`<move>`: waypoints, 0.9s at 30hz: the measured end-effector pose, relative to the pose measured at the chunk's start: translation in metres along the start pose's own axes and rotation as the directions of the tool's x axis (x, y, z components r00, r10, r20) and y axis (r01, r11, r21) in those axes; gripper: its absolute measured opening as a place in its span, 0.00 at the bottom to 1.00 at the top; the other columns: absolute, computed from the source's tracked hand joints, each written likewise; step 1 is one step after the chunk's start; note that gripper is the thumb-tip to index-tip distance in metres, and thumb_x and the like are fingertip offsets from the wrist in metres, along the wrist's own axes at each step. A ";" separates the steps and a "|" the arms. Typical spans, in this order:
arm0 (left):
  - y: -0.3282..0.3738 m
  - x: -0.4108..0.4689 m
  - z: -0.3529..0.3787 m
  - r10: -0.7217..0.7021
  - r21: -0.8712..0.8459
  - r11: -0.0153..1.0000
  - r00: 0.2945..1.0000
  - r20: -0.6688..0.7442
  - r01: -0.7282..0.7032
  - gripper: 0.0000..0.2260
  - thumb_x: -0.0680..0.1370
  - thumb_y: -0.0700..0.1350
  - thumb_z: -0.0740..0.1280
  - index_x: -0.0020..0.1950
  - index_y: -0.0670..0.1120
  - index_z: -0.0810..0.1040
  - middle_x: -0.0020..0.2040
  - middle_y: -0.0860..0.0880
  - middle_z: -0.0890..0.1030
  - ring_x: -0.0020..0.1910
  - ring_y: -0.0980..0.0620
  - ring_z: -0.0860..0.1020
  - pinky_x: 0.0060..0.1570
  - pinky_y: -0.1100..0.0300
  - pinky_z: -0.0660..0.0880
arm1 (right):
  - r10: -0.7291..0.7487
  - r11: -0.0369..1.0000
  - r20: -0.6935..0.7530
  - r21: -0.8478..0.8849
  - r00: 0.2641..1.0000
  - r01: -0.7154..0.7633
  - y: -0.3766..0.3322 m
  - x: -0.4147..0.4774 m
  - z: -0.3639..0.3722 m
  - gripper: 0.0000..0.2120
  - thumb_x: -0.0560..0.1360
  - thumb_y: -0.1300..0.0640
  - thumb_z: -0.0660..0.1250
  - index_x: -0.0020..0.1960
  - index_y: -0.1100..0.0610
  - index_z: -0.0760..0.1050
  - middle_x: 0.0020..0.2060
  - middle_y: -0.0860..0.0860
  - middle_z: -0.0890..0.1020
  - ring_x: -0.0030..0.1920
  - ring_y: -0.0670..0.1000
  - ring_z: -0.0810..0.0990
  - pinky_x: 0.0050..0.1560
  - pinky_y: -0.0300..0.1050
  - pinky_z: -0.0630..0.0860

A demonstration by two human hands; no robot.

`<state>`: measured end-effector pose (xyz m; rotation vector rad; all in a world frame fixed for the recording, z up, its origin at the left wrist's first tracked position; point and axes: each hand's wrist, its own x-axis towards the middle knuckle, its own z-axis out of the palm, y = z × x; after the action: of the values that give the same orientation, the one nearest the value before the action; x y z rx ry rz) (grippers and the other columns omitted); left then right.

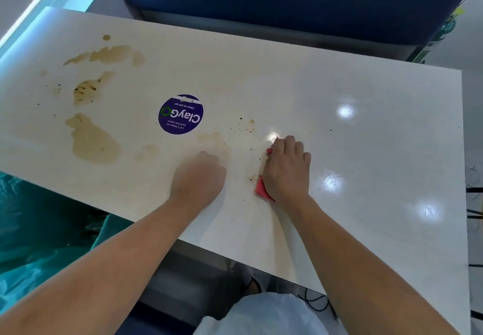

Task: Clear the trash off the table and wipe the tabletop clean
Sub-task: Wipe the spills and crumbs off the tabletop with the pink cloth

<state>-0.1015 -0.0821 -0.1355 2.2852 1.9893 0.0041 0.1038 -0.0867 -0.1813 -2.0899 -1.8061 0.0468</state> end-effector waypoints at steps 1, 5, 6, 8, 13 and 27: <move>0.000 -0.001 0.001 -0.003 -0.005 1.000 1.000 -0.003 0.003 0.15 0.81 0.45 0.60 0.60 0.44 0.83 0.56 0.47 0.83 0.44 0.42 0.82 0.38 0.56 0.70 | 0.044 0.999 -0.024 0.002 0.999 -0.044 0.001 -0.009 -0.001 0.05 0.77 0.62 0.57 0.49 0.59 0.71 0.46 0.55 0.72 0.43 0.58 0.69 0.42 0.55 0.67; 0.001 -0.002 0.003 -0.026 -0.021 0.999 1.000 -0.006 0.026 0.15 0.81 0.45 0.60 0.61 0.45 0.83 0.58 0.48 0.82 0.42 0.41 0.82 0.38 0.56 0.68 | 0.019 1.000 -0.009 0.000 1.000 -0.019 -0.014 -0.045 0.001 0.05 0.75 0.63 0.55 0.49 0.58 0.69 0.46 0.54 0.70 0.42 0.57 0.66 0.42 0.52 0.62; 0.001 -0.002 0.004 -0.037 -0.025 0.999 0.999 -0.004 0.036 0.15 0.81 0.46 0.60 0.61 0.45 0.83 0.58 0.48 0.82 0.42 0.40 0.82 0.39 0.55 0.69 | -0.007 1.000 0.008 0.005 1.000 0.007 -0.021 -0.044 0.004 0.07 0.74 0.63 0.55 0.50 0.58 0.69 0.46 0.54 0.70 0.43 0.57 0.66 0.42 0.52 0.61; 0.002 -0.002 0.005 -0.041 -0.013 0.999 0.999 0.001 0.041 0.15 0.81 0.46 0.60 0.61 0.45 0.83 0.58 0.48 0.82 0.42 0.41 0.82 0.39 0.55 0.70 | -0.057 0.998 0.030 0.018 0.998 0.056 -0.031 -0.028 0.009 0.09 0.73 0.63 0.54 0.50 0.58 0.69 0.47 0.54 0.70 0.43 0.57 0.67 0.43 0.51 0.61; 0.002 -0.003 0.004 -0.046 0.013 0.999 0.999 -0.003 0.046 0.17 0.82 0.47 0.59 0.65 0.47 0.81 0.61 0.49 0.81 0.45 0.42 0.83 0.39 0.56 0.70 | -0.045 0.999 0.050 -0.006 0.998 0.045 -0.022 0.015 0.008 0.07 0.74 0.64 0.56 0.51 0.59 0.70 0.49 0.56 0.73 0.45 0.59 0.70 0.45 0.52 0.65; 0.008 -0.002 -0.001 -0.065 0.025 0.998 0.997 0.041 0.064 0.17 0.82 0.47 0.57 0.66 0.46 0.80 0.62 0.49 0.80 0.45 0.41 0.82 0.43 0.53 0.77 | -0.074 0.997 0.124 -0.014 0.990 0.076 -0.038 0.021 0.008 0.07 0.74 0.65 0.58 0.51 0.59 0.71 0.50 0.57 0.73 0.47 0.60 0.71 0.46 0.53 0.64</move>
<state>-0.0944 -0.0853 -0.1339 2.2151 2.0518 -0.0730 0.0688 -0.0606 -0.1730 -2.0711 -1.9626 0.1422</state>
